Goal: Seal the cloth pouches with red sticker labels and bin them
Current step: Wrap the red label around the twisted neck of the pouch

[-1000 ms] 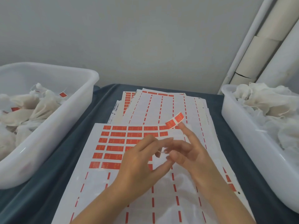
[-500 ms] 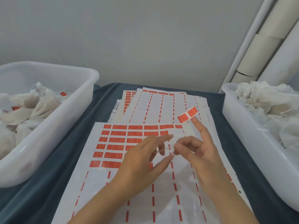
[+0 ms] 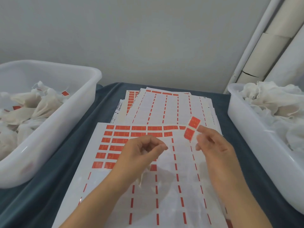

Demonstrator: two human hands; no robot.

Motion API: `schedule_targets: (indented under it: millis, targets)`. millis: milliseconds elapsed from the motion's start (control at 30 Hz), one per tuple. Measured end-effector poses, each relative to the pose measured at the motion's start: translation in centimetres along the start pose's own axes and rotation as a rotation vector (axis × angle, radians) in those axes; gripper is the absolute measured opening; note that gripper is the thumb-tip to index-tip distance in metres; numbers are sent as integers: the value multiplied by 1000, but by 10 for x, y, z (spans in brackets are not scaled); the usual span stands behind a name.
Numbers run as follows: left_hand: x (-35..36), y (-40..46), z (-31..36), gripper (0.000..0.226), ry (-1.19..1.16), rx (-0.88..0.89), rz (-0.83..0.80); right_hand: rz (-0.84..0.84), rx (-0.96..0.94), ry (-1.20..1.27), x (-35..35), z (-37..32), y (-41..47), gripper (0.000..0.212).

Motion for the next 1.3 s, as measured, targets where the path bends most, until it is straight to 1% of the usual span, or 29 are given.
schedule_targets:
  millis: [33,100,167,200,300,367,433,600,1000,1100,1200,1300]
  targets:
    - [1,-1,1,12,7,9,-7,-30,13,71,1,1,-1,31]
    - [5,-3,4,13,28,39,-26,-166,74,212,18,3,-6,29]
    - [6,-3,5,13,51,65,-27,-285,105,223,37,4,-11,24]
    - [6,-3,5,12,53,68,-19,-306,114,203,42,6,-13,21]
    - [5,-2,5,9,39,64,-9,-263,148,209,42,16,-13,21]
    - [5,-2,4,17,51,66,-9,-214,156,205,37,20,-12,25]
    - [5,-3,5,20,65,69,-10,-179,152,188,35,21,-11,24]
    - [5,-3,5,16,67,58,-6,-132,144,197,32,21,-10,21]
    - [7,-3,5,16,50,25,-20,-93,106,157,30,16,-10,23]
    - [6,-3,4,16,33,9,-12,-86,106,165,30,17,-10,21]
    - [3,-2,0,17,-10,-21,4,-44,140,267,27,20,-10,21]
    - [1,-1,-3,17,-43,-51,18,39,170,437,16,20,-8,34]
Point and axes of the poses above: each hand's wrist, its own y-axis towards the middle knuckle, its own x-axis out of the palm, z = x × y, the point moved 9 cm from there along y, towards the middle knuckle, and after that the axes turned 8 degrees about -x, right-handed, at the moved point
